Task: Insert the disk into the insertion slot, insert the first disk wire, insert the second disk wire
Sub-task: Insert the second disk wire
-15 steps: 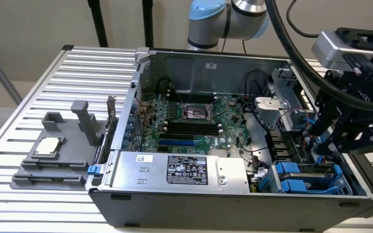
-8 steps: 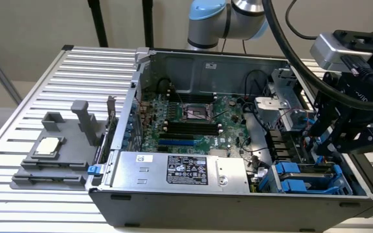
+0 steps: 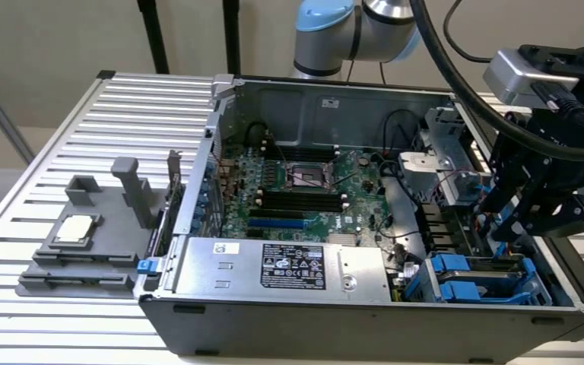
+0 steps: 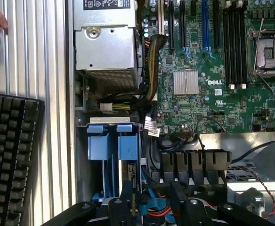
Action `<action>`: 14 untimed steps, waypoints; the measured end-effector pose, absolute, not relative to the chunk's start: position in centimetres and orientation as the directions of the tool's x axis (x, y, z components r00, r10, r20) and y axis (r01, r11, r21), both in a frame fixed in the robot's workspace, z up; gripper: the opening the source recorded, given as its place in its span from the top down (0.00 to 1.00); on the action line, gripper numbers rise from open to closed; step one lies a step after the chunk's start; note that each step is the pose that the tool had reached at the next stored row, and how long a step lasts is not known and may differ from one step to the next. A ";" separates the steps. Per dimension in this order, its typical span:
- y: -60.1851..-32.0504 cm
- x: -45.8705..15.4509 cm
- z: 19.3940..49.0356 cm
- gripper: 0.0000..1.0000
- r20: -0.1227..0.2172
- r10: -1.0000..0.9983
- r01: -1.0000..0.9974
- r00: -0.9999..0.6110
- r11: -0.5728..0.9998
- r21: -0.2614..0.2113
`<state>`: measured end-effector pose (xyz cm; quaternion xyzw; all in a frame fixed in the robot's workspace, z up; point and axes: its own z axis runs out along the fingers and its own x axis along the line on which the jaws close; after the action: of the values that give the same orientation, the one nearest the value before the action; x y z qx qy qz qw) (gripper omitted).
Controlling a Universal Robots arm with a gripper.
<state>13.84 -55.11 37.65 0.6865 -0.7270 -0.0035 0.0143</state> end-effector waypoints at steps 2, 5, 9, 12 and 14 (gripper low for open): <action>-55.1 14.1 37.6 0.55 0.016 -0.998 -0.998 -0.056 0.057 0.029; -55.1 14.2 37.6 0.55 0.017 -0.998 -0.998 -0.056 0.056 0.033; -55.1 14.2 37.5 0.58 0.017 -0.998 -0.998 -0.055 0.056 0.035; -55.1 14.2 37.5 0.71 0.017 -0.998 -0.998 -0.055 0.056 0.037; -55.1 14.2 37.5 0.71 0.017 -0.998 -0.998 -0.055 0.056 0.038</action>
<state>14.18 -55.10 37.47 0.6871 -0.7263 -0.0080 0.0192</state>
